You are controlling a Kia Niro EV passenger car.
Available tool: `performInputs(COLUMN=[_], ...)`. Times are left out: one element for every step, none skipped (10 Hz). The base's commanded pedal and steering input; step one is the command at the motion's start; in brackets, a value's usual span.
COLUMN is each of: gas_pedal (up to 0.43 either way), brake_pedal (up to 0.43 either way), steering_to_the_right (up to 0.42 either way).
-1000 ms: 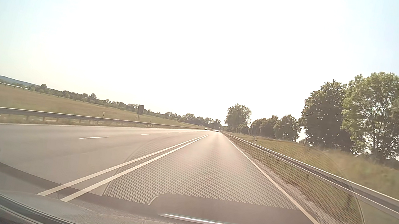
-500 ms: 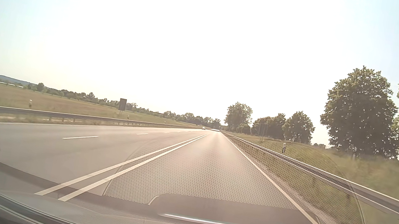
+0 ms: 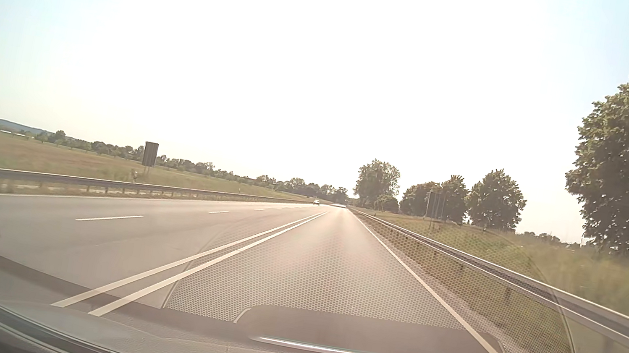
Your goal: Follow the waypoints while adhering to traffic rules and regulations
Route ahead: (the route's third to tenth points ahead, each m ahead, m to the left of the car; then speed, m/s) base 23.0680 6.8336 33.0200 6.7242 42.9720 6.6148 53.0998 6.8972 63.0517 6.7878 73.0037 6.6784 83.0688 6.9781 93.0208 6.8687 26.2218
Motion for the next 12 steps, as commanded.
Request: performInputs(gas_pedal=[0.461, 0.461, 0.461, 0.461, 0.461, 0.461, 0.461, 0.461, 0.461, 0.461, 0.461, 0.461], brake_pedal=[0.006, 0.006, 0.006, 0.006, 0.006, 0.006, 0.006, 0.006, 0.006, 0.006, 0.006, 0.006], steering_to_the_right=[0.004, 0.004, 0.004, 0.004, 0.004, 0.004, 0.004, 0.004, 0.004, 0.004, 0.004, 0.004])
